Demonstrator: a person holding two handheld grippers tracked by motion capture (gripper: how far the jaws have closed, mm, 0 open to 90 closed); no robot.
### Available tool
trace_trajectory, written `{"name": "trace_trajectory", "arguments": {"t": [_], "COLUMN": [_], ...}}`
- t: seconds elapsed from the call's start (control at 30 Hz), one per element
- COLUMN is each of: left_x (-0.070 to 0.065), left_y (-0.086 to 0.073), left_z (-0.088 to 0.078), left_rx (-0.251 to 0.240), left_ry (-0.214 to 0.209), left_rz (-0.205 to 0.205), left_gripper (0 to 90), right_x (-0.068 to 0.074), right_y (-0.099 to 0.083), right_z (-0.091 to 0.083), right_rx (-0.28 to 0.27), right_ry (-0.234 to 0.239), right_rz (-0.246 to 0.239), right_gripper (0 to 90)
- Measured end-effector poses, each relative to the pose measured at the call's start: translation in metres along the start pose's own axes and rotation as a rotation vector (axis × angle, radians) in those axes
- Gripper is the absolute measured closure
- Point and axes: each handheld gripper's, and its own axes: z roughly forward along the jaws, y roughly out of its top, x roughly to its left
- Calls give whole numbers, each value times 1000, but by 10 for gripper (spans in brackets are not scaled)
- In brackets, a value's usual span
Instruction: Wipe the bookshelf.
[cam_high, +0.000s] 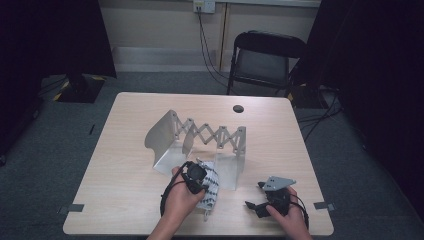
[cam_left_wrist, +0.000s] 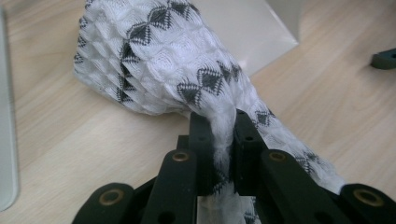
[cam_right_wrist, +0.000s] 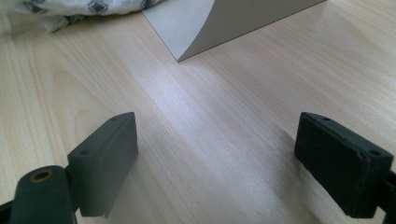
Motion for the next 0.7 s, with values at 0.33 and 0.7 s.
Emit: {"name": "trace_trajectory", "arguments": {"t": [0.33, 0.7], "left_x": [-31, -29], "left_y": [9, 21], "left_z": [9, 24], "left_rx": [1, -5], "left_ry": [-61, -41], "left_rz": [71, 61], "left_gripper": [813, 813], "right_x": [0, 0], "right_y": [0, 0], "right_z": [0, 0], "right_rx": [0, 0], "right_ry": [0, 0], "right_rz": [0, 0], "right_gripper": [130, 130]}}
